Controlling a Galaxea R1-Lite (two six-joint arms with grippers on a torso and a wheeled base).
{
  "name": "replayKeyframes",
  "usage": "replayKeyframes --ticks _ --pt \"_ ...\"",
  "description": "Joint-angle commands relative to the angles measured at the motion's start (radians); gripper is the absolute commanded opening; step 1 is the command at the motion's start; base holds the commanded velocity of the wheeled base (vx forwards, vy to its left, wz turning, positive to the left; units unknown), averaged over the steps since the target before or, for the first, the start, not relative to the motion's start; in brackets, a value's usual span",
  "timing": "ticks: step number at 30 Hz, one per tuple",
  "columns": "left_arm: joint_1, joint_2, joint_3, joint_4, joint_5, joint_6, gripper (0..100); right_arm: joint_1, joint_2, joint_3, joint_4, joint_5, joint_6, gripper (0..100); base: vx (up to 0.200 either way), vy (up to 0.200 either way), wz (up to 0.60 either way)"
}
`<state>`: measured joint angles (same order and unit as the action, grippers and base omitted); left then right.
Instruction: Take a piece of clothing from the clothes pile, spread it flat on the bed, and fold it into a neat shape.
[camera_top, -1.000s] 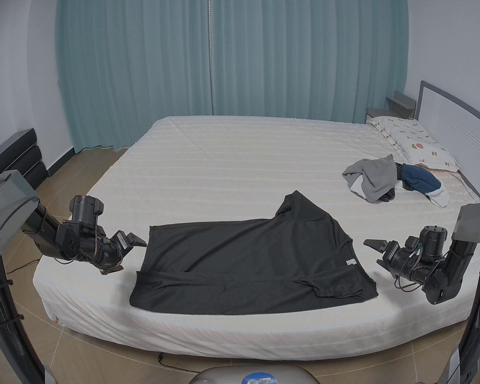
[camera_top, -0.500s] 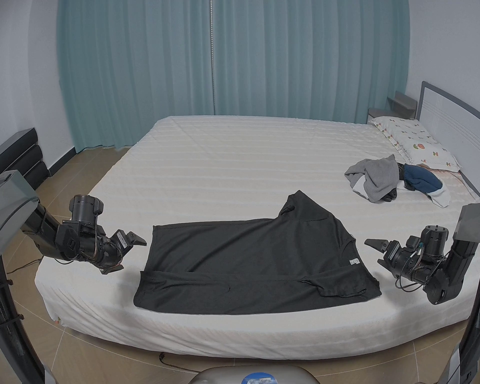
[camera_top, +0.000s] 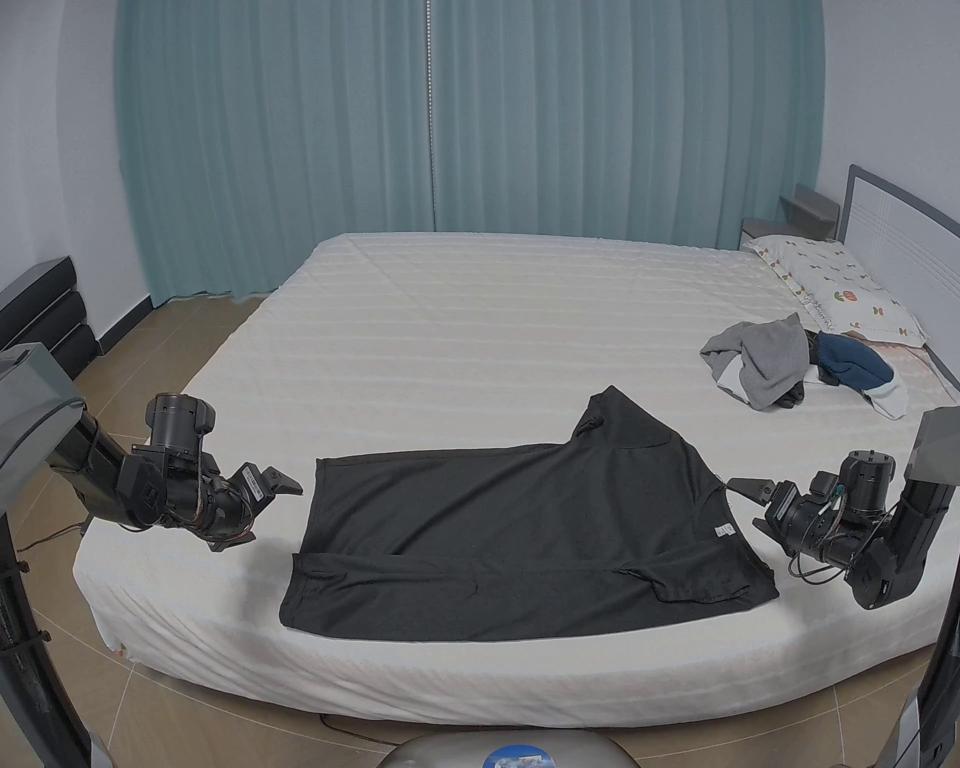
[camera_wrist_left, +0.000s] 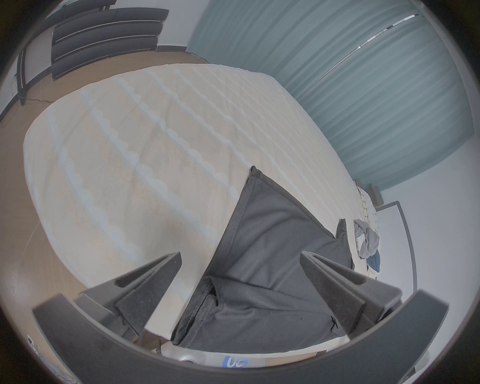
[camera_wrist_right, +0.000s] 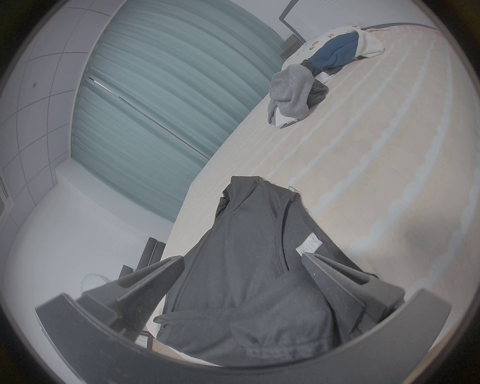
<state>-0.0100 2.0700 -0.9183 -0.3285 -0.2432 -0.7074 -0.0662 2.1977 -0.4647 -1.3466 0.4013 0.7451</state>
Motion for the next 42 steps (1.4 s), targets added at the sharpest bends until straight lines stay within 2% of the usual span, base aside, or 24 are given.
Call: replayKeyframes --ticks 1,9,15,24,35,42 --pt "-0.008 0.002 0.001 0.000 -0.001 -0.003 100 0.000 -0.001 0.000 0.000 0.001 -0.001 100 0.000 0.000 0.00" --pt "-0.010 0.002 -0.001 0.000 -0.001 -0.006 100 0.002 -0.001 0.000 0.000 0.001 0.000 100 0.000 0.000 0.00" --pt "-0.016 0.001 -0.016 0.000 -0.002 -0.067 100 0.000 -0.001 -0.003 0.000 0.001 0.000 100 0.000 0.000 0.00" --pt "-0.024 0.002 -0.014 0.000 -0.002 -0.069 100 0.002 0.001 -0.003 0.000 0.001 0.000 100 0.000 -0.200 0.00" --pt "-0.030 0.004 -0.016 -0.001 0.008 -0.055 100 0.011 0.002 0.000 0.001 0.001 0.000 100 0.000 0.000 0.00" --pt "-0.028 -0.004 -0.019 -0.001 0.012 -0.058 100 0.011 0.001 0.001 0.000 0.001 0.000 100 0.200 0.000 0.00"
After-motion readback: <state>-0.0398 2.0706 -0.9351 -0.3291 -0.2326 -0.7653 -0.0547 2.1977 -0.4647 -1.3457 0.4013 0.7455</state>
